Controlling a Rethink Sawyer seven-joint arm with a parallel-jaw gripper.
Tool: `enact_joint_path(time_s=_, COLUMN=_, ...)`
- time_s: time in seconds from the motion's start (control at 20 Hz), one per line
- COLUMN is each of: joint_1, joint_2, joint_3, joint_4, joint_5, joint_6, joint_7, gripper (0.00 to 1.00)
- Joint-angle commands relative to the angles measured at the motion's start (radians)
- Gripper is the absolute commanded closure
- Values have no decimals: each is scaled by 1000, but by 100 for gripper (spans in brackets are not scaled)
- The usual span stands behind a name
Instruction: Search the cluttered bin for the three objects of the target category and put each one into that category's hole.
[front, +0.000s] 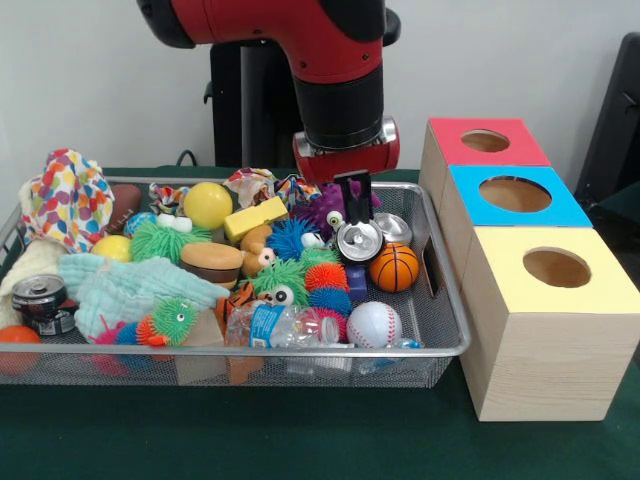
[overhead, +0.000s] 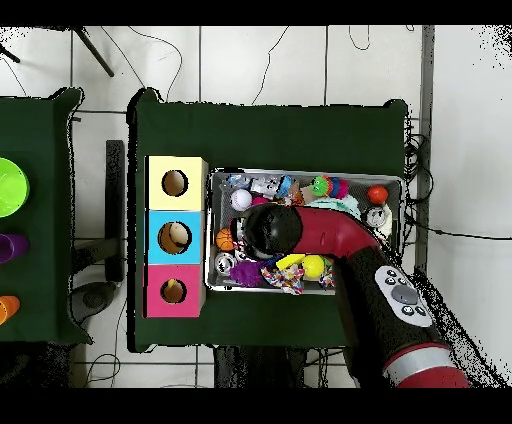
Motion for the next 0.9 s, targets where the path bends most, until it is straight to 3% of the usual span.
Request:
enact_joint_path(time_s=0.05, joint_1=-56, joint_2=3, joint_3=86, joint_4=-11, joint_5=-87, joint_6=117, joint_7=-185, gripper=100)
enact_joint_path(time_s=0.9, joint_1=-97, joint_2=62, joint_3=137, joint_4=-79, joint_5=-187, joint_6=103, joint_7=-221, gripper=100)
